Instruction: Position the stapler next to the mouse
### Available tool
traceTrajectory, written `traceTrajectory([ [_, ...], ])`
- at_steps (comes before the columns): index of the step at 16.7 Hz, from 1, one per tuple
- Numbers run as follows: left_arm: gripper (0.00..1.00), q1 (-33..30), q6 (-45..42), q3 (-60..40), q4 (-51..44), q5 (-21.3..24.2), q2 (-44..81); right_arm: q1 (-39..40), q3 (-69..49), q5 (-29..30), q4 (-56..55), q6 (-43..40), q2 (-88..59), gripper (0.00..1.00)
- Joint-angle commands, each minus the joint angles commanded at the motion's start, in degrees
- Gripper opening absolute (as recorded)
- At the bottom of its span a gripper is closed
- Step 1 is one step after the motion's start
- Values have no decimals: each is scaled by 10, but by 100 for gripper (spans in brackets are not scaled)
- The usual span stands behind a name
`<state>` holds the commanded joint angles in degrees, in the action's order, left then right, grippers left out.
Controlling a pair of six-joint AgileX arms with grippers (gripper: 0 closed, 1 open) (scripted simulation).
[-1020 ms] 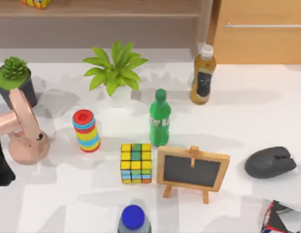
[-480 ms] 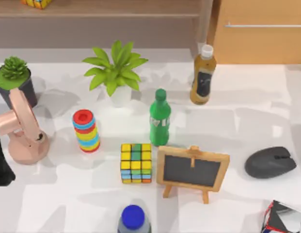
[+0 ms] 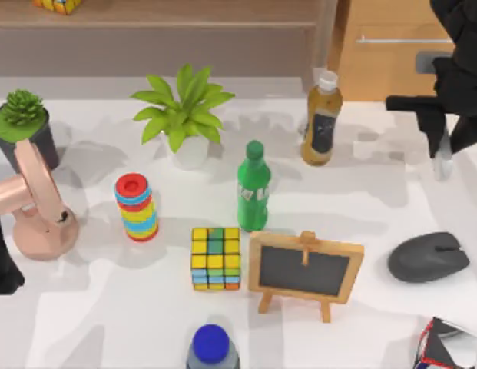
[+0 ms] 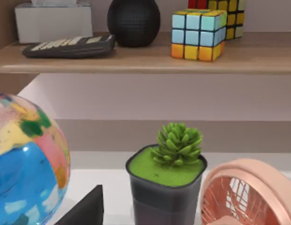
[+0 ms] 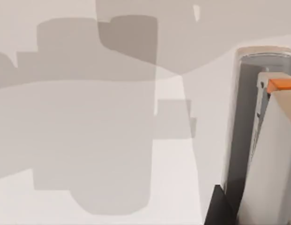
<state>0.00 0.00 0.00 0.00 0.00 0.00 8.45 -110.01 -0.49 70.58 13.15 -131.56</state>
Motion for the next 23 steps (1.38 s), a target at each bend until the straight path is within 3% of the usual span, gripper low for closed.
traceTrajectory([
  [5, 100, 0, 0, 0, 0, 0, 0, 30, -66, 0, 7, -6, -35, 0],
  [23, 100, 0, 0, 0, 0, 0, 0, -1, -28, -39, 85, 23, -26, 0],
])
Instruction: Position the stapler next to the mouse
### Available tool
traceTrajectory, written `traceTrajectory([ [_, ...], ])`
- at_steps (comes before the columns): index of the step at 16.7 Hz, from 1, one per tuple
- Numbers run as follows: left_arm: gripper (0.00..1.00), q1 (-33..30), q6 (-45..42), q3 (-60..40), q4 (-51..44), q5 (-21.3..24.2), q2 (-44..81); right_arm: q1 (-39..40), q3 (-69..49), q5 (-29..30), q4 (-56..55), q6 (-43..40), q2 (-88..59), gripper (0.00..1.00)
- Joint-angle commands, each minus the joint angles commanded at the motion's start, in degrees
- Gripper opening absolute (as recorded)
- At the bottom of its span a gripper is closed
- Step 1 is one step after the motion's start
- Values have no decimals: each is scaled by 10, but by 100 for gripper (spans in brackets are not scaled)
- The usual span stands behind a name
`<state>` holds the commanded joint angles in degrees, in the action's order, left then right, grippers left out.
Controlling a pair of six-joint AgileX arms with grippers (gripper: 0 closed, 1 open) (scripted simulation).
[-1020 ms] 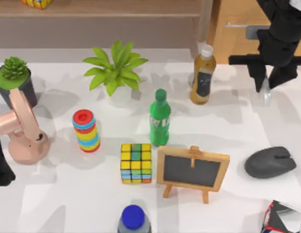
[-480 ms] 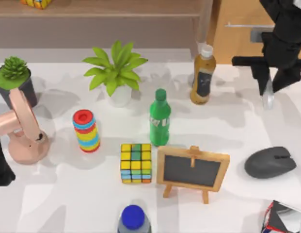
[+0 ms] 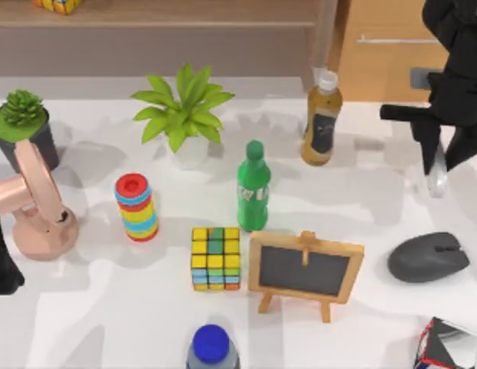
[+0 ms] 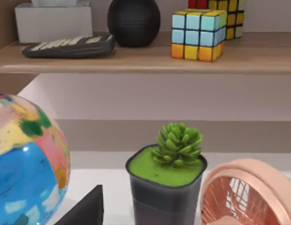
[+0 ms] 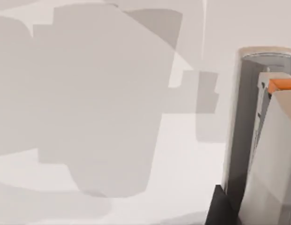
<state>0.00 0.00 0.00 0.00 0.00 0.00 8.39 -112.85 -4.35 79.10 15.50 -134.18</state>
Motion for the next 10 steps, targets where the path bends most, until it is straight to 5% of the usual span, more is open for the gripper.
traceTrajectory([
  [10, 100, 0, 0, 0, 0, 0, 0, 15, 6, 15, -70, -18, -1, 0],
])
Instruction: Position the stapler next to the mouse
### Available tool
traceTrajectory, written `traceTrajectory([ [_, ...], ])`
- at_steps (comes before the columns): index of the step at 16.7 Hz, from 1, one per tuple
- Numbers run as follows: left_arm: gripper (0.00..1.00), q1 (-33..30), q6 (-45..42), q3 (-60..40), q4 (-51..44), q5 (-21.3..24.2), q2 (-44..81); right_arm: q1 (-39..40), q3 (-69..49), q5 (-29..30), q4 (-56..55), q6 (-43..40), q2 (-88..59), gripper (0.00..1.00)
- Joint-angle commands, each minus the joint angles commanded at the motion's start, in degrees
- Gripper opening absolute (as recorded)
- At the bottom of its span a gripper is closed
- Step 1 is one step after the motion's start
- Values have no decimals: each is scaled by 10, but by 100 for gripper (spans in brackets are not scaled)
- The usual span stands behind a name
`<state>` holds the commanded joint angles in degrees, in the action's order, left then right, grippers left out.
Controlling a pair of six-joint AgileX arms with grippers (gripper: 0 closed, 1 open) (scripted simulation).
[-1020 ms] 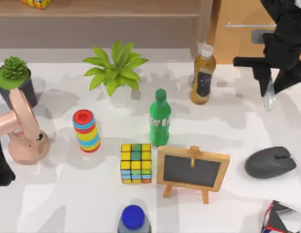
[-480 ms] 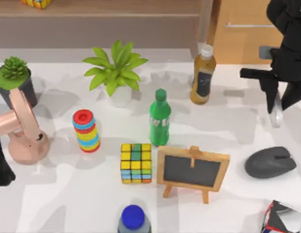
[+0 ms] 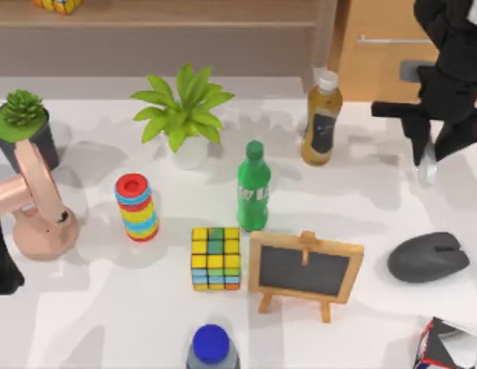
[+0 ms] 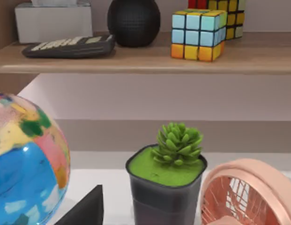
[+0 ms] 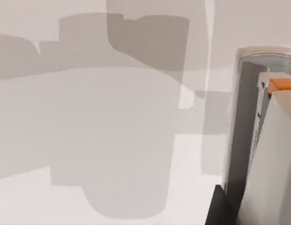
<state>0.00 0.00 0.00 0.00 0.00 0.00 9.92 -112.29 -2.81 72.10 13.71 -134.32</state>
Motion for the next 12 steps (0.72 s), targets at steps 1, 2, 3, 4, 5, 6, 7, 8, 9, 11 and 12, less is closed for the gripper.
traceTrajectory([
  [1, 100, 0, 0, 0, 0, 0, 0, 3, -2, 5, -16, -3, -1, 0],
  [2, 100, 0, 0, 0, 0, 0, 0, 6, -4, 11, -31, -5, -2, 0],
  [3, 100, 0, 0, 0, 0, 0, 0, 9, -4, 16, -44, -7, -4, 0],
  [4, 100, 0, 0, 0, 0, 0, 0, 12, -3, 19, -56, -9, -8, 0],
  [5, 100, 0, 0, 0, 0, 0, 0, 15, 1, 22, -64, -10, -13, 0],
  [6, 100, 0, 0, 0, 0, 0, 0, 16, 6, 23, -68, -11, -18, 0],
  [7, 100, 0, 0, 0, 0, 0, 0, 16, 6, 23, -68, -11, -18, 0],
  [8, 100, 0, 0, 0, 0, 0, 0, 16, 6, 23, -68, -11, -18, 0],
  [9, 100, 0, 0, 0, 0, 0, 0, 16, 6, 23, -68, -11, -18, 0],
  [11, 100, 0, 0, 0, 0, 0, 0, 16, 6, 23, -68, -11, -18, 8],
  [12, 100, 0, 0, 0, 0, 0, 0, 16, 6, 23, -68, -11, -18, 15],
])
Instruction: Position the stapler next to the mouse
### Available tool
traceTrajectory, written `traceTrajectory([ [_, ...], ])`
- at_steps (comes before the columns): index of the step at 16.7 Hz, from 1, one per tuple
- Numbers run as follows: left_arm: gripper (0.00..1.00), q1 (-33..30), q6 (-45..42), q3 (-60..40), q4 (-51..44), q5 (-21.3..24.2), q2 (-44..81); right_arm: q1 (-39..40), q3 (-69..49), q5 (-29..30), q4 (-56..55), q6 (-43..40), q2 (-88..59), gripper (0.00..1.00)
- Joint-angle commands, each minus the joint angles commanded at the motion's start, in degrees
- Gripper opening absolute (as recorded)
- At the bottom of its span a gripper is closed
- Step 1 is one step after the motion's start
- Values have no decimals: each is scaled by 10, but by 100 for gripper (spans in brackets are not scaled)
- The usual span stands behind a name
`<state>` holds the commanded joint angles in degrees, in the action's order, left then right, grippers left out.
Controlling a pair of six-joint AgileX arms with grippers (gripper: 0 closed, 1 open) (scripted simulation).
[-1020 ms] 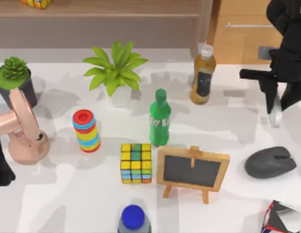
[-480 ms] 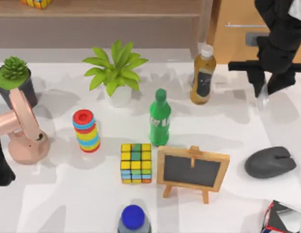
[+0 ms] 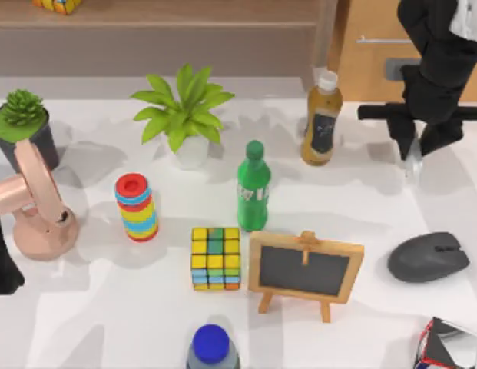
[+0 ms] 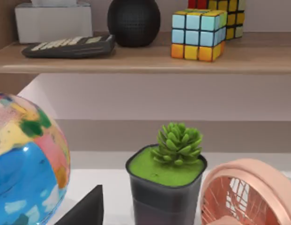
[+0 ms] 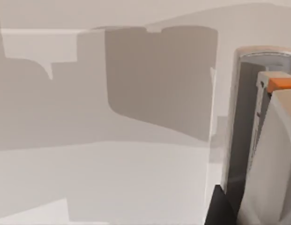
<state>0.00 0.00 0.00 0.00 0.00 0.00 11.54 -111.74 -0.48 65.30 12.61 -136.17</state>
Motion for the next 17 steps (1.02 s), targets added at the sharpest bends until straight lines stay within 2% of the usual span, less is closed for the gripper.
traceTrajectory([
  [11, 100, 0, 0, 0, 0, 0, 0, 0, 0, 0, 0, 0, 0, 98],
  [17, 100, 0, 0, 0, 0, 0, 0, 0, 0, 0, 0, 0, 0, 100],
])
